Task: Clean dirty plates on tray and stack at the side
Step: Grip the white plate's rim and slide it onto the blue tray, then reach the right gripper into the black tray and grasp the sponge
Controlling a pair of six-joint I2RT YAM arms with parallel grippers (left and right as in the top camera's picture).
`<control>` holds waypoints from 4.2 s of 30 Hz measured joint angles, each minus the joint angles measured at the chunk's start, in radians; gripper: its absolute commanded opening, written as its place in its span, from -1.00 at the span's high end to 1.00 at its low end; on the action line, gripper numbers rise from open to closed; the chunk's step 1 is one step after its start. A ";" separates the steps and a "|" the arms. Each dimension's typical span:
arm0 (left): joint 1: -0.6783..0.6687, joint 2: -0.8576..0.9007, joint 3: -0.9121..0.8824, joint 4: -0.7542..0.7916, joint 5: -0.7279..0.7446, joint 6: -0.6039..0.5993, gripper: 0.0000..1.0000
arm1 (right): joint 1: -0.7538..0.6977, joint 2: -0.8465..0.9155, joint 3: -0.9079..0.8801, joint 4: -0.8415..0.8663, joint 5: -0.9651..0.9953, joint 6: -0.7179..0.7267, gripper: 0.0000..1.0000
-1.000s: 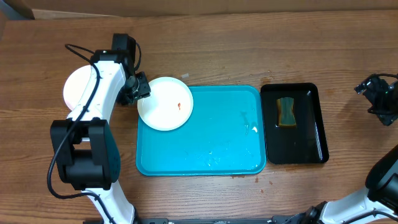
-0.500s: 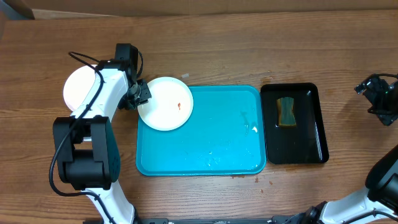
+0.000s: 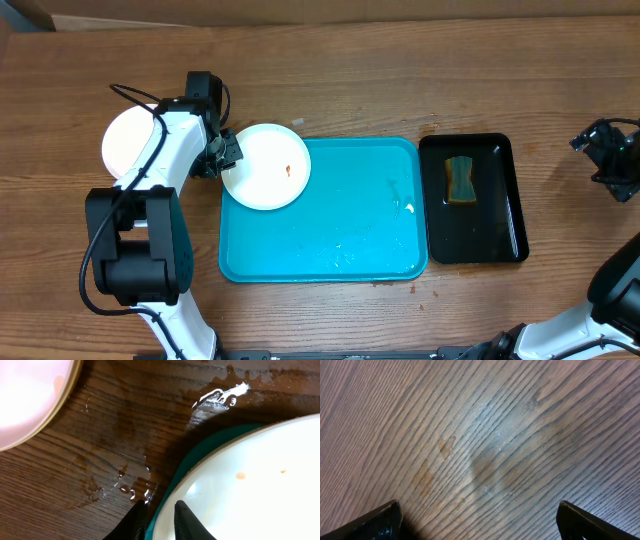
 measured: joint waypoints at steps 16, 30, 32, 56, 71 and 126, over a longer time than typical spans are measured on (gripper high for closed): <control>-0.001 0.000 -0.037 0.063 0.024 0.000 0.92 | 0.000 0.000 0.000 0.000 0.000 0.000 -1.00; -0.026 0.000 -0.040 -0.045 0.325 0.099 0.92 | 0.000 0.000 0.000 0.000 0.000 0.000 -1.00; -0.051 0.000 -0.043 -0.059 0.334 0.106 0.91 | 0.000 0.000 0.000 0.000 0.001 0.000 -1.00; -0.263 0.000 -0.066 -0.035 0.292 0.066 0.39 | 0.000 0.000 0.000 0.000 0.000 0.000 -1.00; -0.310 -0.006 -0.146 0.077 0.261 0.033 0.83 | 0.000 0.000 0.000 0.000 0.000 0.000 -1.00; -0.310 -0.013 -0.154 0.123 0.240 0.031 0.23 | 0.594 -0.119 -0.161 -0.123 0.133 -0.129 -0.34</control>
